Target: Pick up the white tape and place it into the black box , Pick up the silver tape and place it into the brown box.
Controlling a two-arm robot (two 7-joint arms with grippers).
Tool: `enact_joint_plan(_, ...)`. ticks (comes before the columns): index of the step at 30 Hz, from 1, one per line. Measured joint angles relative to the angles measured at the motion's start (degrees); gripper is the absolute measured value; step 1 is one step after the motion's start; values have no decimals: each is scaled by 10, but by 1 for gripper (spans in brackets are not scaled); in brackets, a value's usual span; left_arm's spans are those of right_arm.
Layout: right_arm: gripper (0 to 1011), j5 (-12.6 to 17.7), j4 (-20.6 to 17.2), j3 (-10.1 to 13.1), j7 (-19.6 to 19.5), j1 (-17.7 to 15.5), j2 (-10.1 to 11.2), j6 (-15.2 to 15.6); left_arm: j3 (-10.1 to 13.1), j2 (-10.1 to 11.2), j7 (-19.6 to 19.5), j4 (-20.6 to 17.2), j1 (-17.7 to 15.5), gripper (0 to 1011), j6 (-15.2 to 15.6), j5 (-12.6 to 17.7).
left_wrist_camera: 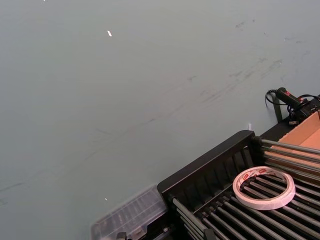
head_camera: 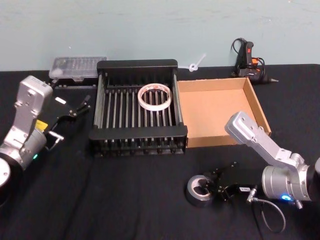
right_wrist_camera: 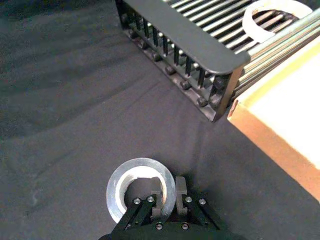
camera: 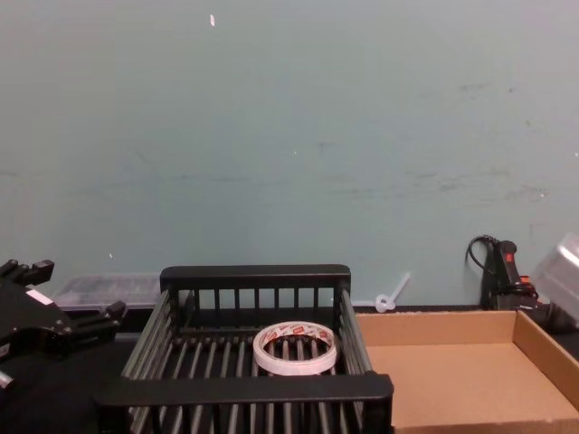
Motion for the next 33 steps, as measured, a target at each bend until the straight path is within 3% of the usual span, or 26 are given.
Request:
enact_joint_plan(6,174,5,-5,12,-4,-5,-1,-13,0,0,0,0,0,1001,0,0)
enact_joint_plan(16,174,13,-6,51,-44,-8,-16,-43,0,0,0,0,0,1002,0,0)
enact_joint_plan(27,174,-18,29,85,-103,19,-60,-72,0,0,0,0,0,1001,0,0)
enact_joint_plan(33,174,-40,90,92,-123,58,-96,-74,0,0,0,0,0,1001,0,0)
